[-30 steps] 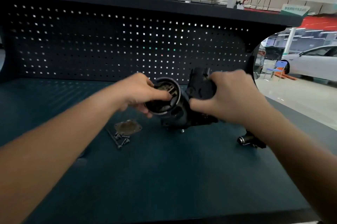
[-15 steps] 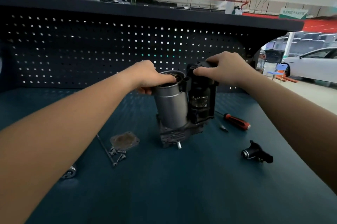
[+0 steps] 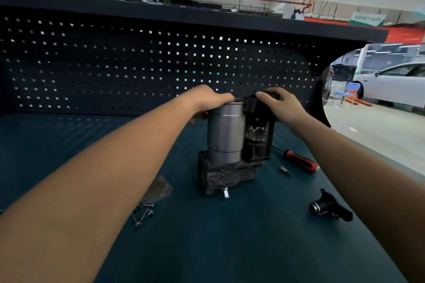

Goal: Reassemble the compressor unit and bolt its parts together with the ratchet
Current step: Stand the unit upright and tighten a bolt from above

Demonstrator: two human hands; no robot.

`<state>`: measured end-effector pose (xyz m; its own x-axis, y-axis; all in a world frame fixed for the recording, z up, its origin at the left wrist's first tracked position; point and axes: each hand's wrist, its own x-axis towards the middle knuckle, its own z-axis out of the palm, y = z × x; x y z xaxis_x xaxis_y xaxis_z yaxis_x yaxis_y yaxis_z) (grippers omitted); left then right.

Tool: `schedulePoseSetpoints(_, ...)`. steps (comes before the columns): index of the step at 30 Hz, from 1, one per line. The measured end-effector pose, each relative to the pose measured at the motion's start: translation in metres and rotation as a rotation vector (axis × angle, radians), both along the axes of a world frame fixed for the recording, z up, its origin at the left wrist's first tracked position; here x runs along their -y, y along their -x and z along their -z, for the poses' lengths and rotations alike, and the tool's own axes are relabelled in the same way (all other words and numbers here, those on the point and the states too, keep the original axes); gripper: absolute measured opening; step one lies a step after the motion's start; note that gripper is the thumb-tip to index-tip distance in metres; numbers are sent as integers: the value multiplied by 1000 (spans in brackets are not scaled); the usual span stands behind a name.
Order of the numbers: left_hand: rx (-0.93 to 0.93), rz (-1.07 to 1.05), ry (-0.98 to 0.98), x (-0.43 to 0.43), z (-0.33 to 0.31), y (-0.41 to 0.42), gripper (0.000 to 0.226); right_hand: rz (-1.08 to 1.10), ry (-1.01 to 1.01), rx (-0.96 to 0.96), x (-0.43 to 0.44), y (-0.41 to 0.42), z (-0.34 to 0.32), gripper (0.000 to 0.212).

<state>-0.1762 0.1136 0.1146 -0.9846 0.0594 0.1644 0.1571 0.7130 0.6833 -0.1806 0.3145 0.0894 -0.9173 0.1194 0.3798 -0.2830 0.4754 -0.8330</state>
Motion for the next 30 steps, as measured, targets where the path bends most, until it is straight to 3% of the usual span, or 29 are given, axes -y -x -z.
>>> schedulePoseSetpoints(5, 83, 89, -253, -20, 9, 7, 55, 4, 23, 11, -22, 2, 9, 47)
schedulePoseSetpoints(9, 127, 132, -333, -25, 14, 5, 38, 36, 38, 20, -20, 2, 13, 64)
schedulePoseSetpoints(12, 115, 120, -378, -27, 18, 0, 44, 108, 129, 22, -9, 2, 16, 73)
schedulePoseSetpoints(16, 71, 84, -512, -21, 25, -9, 16, 135, 379, 8, 15, 2, 16, 54)
schedulePoseSetpoints(19, 54, 85, -606, -19, 29, -12, 13, 156, 350, 8, 36, -1, 12, 57)
schedulePoseSetpoints(25, -3, 53, -714, -25, 35, -13, 16, 132, 444, -100, 73, -22, 13, 68)
schedulePoseSetpoints(30, -13, 13, -708, -26, 37, -23, 38, 27, 670, -9, 96, -27, 24, 47)
